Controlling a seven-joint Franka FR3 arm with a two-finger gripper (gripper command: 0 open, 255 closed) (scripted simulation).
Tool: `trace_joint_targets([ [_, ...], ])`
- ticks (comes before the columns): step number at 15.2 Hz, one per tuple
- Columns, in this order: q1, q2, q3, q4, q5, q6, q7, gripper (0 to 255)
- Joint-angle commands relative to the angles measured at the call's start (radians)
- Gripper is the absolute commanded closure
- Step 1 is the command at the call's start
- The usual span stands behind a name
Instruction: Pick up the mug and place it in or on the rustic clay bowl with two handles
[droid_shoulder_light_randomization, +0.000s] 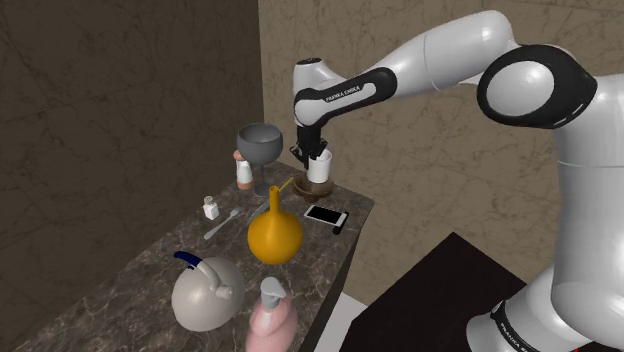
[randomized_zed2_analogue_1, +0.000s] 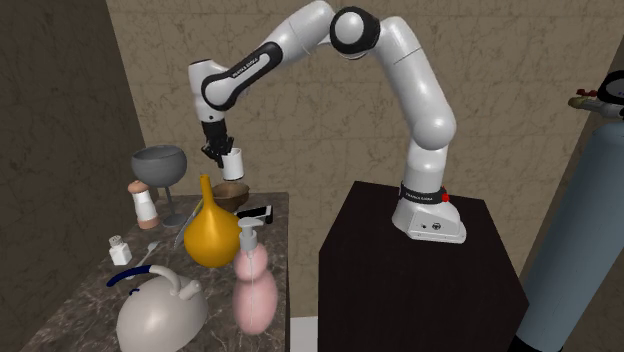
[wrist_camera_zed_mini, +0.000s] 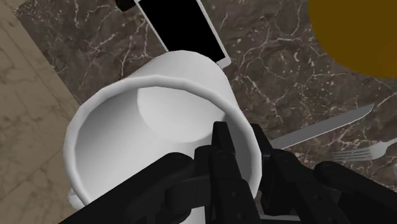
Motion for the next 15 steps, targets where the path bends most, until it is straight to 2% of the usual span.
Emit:
trace_joint_targets([
  [1,-0.012,0.047,-0.008,0.092,0.000,-0.042,-0.032,255],
  [6,-0.022,0.225,-0.028,0.407,-0.003,-0.174,-0.102,255],
  [15,-0.022,0.274,-0.034,0.370,-0.012,-0.088,-0.092,255],
])
